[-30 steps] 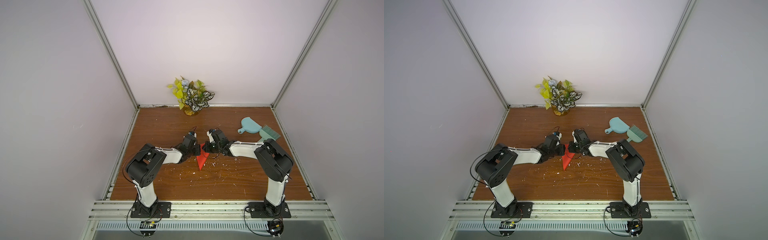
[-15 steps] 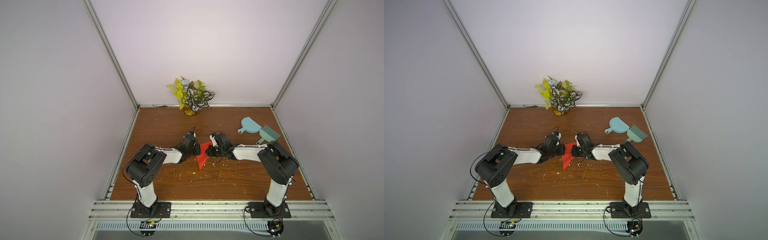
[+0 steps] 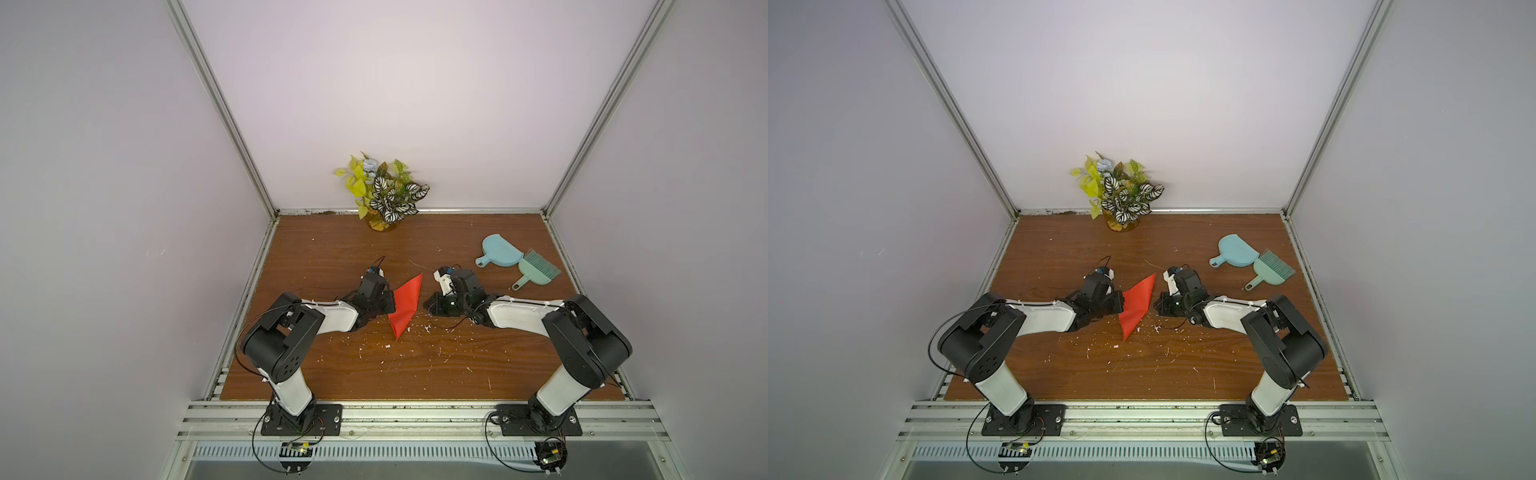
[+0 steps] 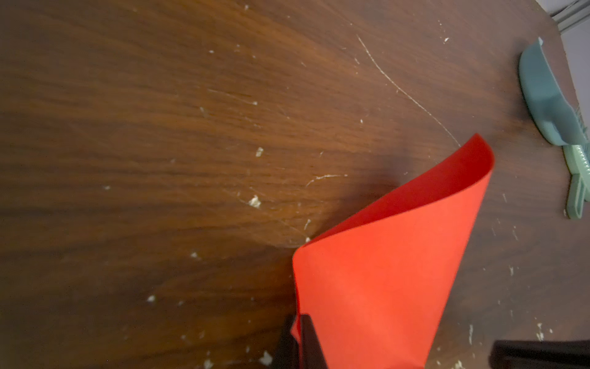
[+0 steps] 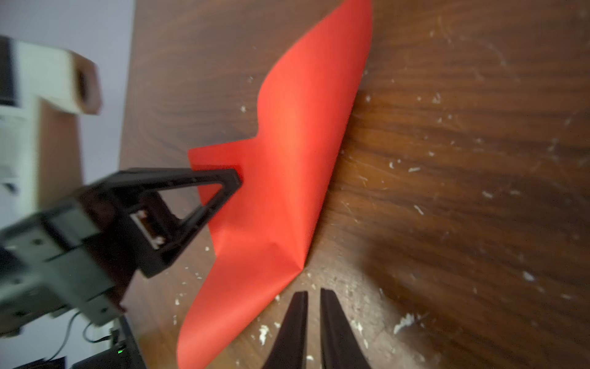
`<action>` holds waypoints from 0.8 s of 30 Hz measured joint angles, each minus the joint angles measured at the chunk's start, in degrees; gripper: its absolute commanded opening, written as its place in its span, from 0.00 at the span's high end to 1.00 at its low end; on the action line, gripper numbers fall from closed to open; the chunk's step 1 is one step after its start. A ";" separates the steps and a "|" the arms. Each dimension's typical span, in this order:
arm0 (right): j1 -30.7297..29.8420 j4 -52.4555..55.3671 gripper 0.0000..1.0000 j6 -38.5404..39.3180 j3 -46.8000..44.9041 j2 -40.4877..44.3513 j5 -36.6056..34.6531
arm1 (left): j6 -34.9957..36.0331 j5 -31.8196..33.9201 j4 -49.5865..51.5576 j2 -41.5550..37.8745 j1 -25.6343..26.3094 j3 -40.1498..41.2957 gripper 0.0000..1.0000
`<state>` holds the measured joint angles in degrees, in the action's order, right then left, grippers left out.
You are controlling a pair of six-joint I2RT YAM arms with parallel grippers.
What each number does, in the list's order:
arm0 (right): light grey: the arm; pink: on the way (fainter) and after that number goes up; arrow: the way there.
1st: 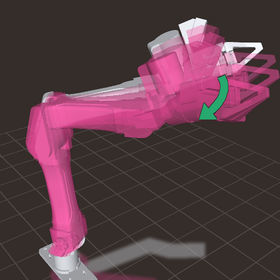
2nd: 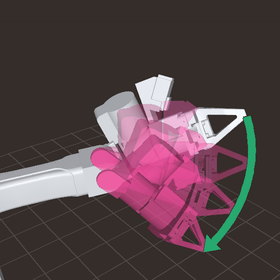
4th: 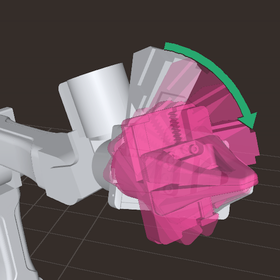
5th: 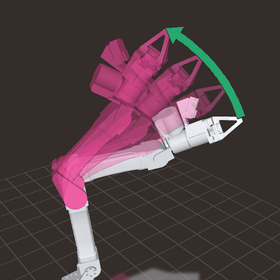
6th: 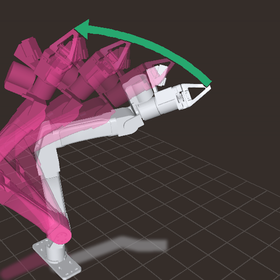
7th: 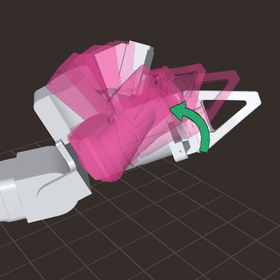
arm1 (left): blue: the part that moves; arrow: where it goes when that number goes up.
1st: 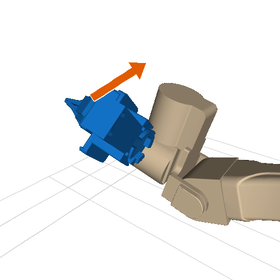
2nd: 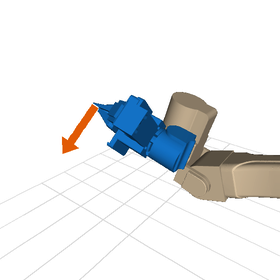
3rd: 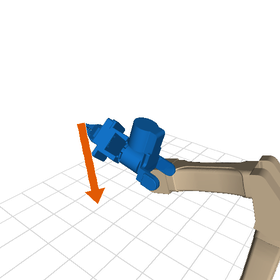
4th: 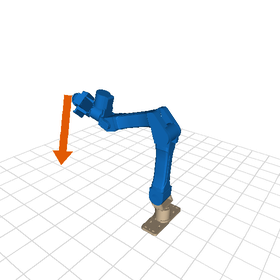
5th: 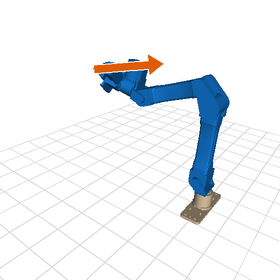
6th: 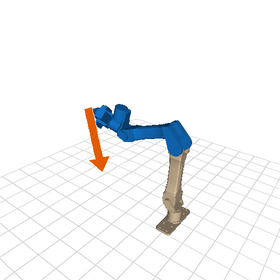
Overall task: Fold the square paper diagonally
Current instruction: Fold the paper at the center of the board.
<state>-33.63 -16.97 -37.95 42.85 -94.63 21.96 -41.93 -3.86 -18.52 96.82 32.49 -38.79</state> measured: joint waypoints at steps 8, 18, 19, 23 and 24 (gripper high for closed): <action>-0.26 -8.90 0.93 -1.29 -0.13 -4.37 6.69 | -5.09 1.73 -0.50 -3.45 0.02 3.93 0.99; -2.91 -10.05 0.95 -1.75 0.15 -7.96 7.50 | -7.19 1.86 -0.55 -3.45 0.02 3.93 0.99; -3.06 -10.05 0.95 -1.79 0.37 -8.28 7.48 | -7.34 1.86 -0.55 -3.45 0.02 3.93 0.99; -3.28 -9.29 0.95 -1.84 2.34 -10.12 6.91 | -7.43 1.84 -0.55 -3.43 0.02 3.93 0.99; -3.41 -8.74 0.95 -1.77 3.17 -10.71 6.80 | -7.43 1.84 -0.55 -3.43 0.02 3.93 0.99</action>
<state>-37.04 -25.71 -39.72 46.02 -105.34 28.75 -49.36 -2.02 -19.07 93.38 32.51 -34.85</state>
